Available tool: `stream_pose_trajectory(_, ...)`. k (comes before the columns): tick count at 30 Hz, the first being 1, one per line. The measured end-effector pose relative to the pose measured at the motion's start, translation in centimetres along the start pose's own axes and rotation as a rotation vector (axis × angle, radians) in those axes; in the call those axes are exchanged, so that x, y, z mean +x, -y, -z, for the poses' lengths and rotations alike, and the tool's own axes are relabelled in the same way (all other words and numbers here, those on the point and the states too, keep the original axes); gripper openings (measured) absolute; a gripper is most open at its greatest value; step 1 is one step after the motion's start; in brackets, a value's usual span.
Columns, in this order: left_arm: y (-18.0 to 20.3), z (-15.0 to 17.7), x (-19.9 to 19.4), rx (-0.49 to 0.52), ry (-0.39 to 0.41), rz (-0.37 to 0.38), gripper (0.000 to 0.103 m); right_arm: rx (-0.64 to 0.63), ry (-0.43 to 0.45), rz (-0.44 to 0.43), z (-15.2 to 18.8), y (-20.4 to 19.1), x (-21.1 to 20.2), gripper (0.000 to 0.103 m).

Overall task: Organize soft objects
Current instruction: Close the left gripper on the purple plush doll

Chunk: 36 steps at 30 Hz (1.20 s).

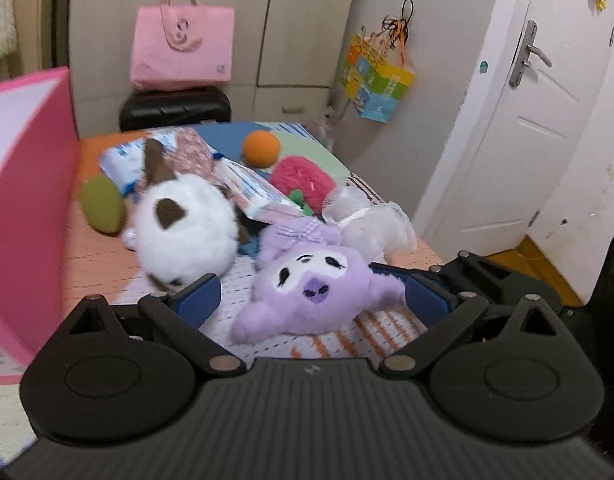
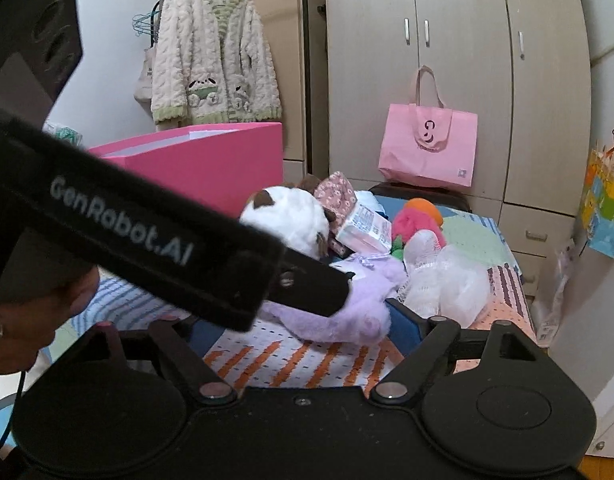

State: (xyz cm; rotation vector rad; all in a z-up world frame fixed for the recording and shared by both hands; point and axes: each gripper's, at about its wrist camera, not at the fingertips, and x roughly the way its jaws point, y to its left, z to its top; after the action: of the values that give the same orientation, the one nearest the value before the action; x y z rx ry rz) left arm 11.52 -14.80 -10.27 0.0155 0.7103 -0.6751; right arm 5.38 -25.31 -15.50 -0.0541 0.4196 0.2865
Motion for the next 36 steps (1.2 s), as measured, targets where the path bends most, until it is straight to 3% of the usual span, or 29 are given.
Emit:
stream_pose_trajectory(5,-0.1,-0.4,2.2,0.005,-0.041,0.025,0.1,0.002,-0.003,-0.005,0.2,0.7,0.7,0.086)
stream_pose_trajectory(7,0.1,-0.2,2.8,0.003,-0.055,0.018,0.099,0.001,-0.02,-0.028,0.3,0.8,1.0,0.081)
stream_pose_trajectory(12,0.4,0.1,2.7,0.026,-0.071,-0.011,0.081,0.005,-0.039,-0.027,0.4,0.8,1.7,0.079)
stream_pose_trajectory(15,0.8,0.2,2.7,0.062,-0.09,-0.043,0.076,0.012,-0.04,-0.006,0.7,0.8,2.2,0.073)
stream_pose_trajectory(22,0.8,0.4,2.2,0.042,-0.096,-0.058,0.072,0.022,-0.021,0.022,0.6,0.7,2.1,0.063)
stream_pose_trajectory(36,1.0,0.8,-1.1,0.018,-0.118,-0.046,0.072,0.055,-0.079,0.024,-0.8,-0.9,0.6,0.063)
